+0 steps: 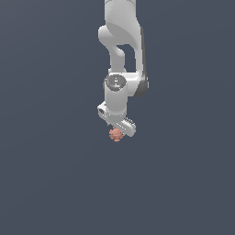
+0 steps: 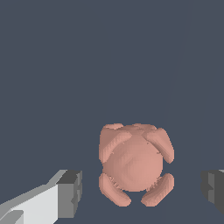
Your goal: Pick up the object and move it to a goal position.
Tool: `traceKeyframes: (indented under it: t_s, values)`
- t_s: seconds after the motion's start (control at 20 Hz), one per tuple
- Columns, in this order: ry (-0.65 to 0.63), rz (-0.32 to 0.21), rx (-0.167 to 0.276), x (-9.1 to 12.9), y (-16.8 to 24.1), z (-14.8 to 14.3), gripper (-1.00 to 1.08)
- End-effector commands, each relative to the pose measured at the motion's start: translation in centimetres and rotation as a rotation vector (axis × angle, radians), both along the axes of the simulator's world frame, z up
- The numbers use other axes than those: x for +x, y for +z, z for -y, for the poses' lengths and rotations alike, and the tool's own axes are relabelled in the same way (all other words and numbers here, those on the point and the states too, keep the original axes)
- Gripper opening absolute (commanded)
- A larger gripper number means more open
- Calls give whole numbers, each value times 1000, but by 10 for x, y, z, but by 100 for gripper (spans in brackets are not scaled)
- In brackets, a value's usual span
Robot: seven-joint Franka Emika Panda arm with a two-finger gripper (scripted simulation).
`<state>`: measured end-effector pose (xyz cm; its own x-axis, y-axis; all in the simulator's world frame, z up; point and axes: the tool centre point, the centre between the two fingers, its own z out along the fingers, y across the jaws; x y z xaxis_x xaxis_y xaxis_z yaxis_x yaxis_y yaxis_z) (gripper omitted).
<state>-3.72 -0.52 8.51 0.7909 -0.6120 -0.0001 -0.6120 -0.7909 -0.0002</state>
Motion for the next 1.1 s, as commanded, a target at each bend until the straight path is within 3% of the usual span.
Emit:
traceKeyframes:
  t_s: [0.0, 0.6, 0.65, 1.05]
  values:
    - [-1, -1, 0, -1, -7, 0, 100]
    - [-4, 0, 0, -1, -46, 0, 100]
    - [-4, 0, 0, -1, -46, 0, -100]
    - [-4, 0, 0, -1, -46, 0, -100]
